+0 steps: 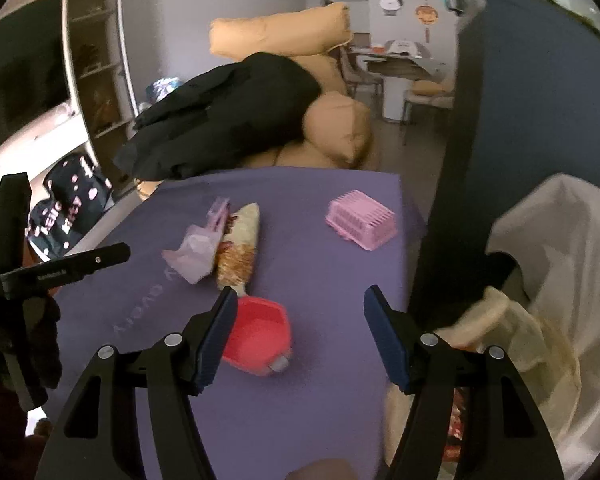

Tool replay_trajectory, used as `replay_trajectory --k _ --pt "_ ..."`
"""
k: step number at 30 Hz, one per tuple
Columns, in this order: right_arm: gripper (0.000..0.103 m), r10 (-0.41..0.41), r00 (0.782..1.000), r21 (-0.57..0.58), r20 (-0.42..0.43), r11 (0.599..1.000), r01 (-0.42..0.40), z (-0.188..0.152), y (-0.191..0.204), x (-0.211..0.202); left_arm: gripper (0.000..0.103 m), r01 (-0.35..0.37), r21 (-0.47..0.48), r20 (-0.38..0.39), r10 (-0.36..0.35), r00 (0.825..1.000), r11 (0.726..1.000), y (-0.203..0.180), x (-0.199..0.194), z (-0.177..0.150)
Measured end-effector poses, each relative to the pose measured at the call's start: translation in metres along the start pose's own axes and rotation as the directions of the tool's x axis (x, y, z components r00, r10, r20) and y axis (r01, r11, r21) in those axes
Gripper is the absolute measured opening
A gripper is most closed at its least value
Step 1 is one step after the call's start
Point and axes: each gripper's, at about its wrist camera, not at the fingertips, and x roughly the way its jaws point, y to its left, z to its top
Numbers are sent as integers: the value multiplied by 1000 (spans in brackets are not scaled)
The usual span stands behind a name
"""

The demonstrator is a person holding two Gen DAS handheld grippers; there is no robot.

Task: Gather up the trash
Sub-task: 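Move both open tools back over the table toward the remaining trash, then grasp the clear plastic cup with the right tool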

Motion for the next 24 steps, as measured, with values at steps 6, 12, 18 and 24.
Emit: replay_trajectory --k 6,12,18,24 --pt "62 40 998 15 -54 999 -40 19 6 32 60 -18 25 -5 18 1000 1000 17 2 1" --pt "62 -5 992 27 -130 1000 9 35 14 66 60 -26 44 -28 27 999 999 28 10 1" --pt "62 9 988 -36 -157 999 -14 48 45 88 60 -28 14 -24 29 999 999 45 10 2" --pt "62 149 962 -34 -228 986 -161 54 79 129 60 -54 -24 1 54 999 998 65 -2 5"
